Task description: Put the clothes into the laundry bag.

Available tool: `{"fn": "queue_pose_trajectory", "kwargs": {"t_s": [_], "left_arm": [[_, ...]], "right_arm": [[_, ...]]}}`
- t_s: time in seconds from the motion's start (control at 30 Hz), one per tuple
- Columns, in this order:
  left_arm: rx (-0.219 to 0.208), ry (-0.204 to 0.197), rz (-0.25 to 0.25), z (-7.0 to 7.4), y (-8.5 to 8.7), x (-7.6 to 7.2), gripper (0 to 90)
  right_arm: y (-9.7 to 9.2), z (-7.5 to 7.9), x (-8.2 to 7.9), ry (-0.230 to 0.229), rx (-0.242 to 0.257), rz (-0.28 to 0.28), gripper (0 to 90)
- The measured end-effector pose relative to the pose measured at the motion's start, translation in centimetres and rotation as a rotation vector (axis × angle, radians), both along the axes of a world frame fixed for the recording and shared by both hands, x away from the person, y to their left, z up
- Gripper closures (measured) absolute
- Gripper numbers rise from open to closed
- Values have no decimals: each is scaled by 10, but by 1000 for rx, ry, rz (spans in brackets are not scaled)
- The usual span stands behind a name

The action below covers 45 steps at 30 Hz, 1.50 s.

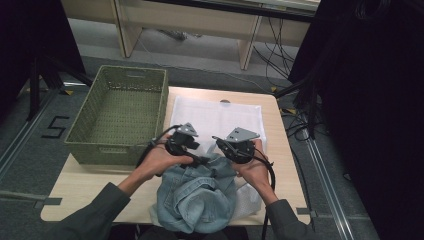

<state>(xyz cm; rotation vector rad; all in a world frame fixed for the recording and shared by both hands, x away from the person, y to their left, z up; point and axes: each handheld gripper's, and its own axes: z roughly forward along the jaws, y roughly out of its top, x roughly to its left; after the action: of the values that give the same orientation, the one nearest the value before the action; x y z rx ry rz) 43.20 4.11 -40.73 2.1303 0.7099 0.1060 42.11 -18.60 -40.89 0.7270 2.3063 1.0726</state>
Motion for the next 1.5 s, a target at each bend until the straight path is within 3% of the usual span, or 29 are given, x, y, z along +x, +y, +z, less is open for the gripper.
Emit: {"fn": "queue_pose_trajectory", "kwargs": {"t_s": [0.07, 0.13, 0.17, 0.2, 0.23, 0.3, 0.37, 0.43, 0.5, 0.57, 0.67, 0.73, 0.87, 1.0, 1.03, 1.07, 1.1, 1.13, 1.33, 1.43, 1.5], "left_arm": [[46, 29, 36, -2, 13, 2, 292], [111, 58, 6, -12, 20, 4, 289], [109, 89, 18, -19, 19, 3, 290], [134, 121, -4, -27, 19, 4, 290], [135, 147, -16, -33, 18, 4, 312], [136, 166, -16, -40, 14, 4, 381], [147, 132, -35, -41, 9, 2, 559], [124, 111, -61, -36, 4, -4, 678], [151, 67, -88, -28, -1, -9, 713], [122, 59, -85, -24, -7, -13, 726], [102, 59, -100, -27, -22, -14, 727], [103, 56, -85, -32, -30, -14, 724], [99, 61, -58, -38, -33, -7, 694], [12, 58, 18, -26, -21, -2, 493], [6, 50, 19, -22, -17, -1, 468], [-28, 32, 52, -18, -15, 0, 466], [-30, 18, 72, -16, -14, 1, 456], [-22, -13, 95, -13, -13, 3, 449], [89, -74, 92, -22, -27, 14, 526], [89, -95, 94, -28, -31, 17, 754], [119, -145, 84, -26, -28, 17, 847]], "right_arm": [[0, 0, 0, -4, -8, -6, 900], [0, 0, 0, -5, -16, -9, 900], [1, 0, 0, -10, -18, -12, 900], [2, 0, 0, -5, -19, -14, 900], [2, 0, 0, -19, -21, -10, 900], [2, 0, 0, -21, -26, -9, 900], [3, 0, -1, -20, -27, -9, 900], [2, 0, 0, -27, -34, -10, 900], [2, 1, 1, -27, -28, -5, 900], [2, 3, 1, -16, -17, -14, 900], [2, 6, 0, -37, -7, -18, 900], [5, 9, -2, -38, -2, -1, 900], [9, 11, -4, -70, -6, 13, 900], [9, 11, -5, -56, 7, -1, 900], [9, 11, -5, -55, 6, 1, 900], [8, 11, -4, -60, 3, 6, 900], [8, 11, -4, -57, 5, 0, 900], [9, 11, -5, -51, 6, 1, 900], [11, 11, -4, -62, -5, 15, 900], [11, 10, -5, -53, -5, 1, 900], [11, 8, -5, -56, -7, 17, 900]]}}
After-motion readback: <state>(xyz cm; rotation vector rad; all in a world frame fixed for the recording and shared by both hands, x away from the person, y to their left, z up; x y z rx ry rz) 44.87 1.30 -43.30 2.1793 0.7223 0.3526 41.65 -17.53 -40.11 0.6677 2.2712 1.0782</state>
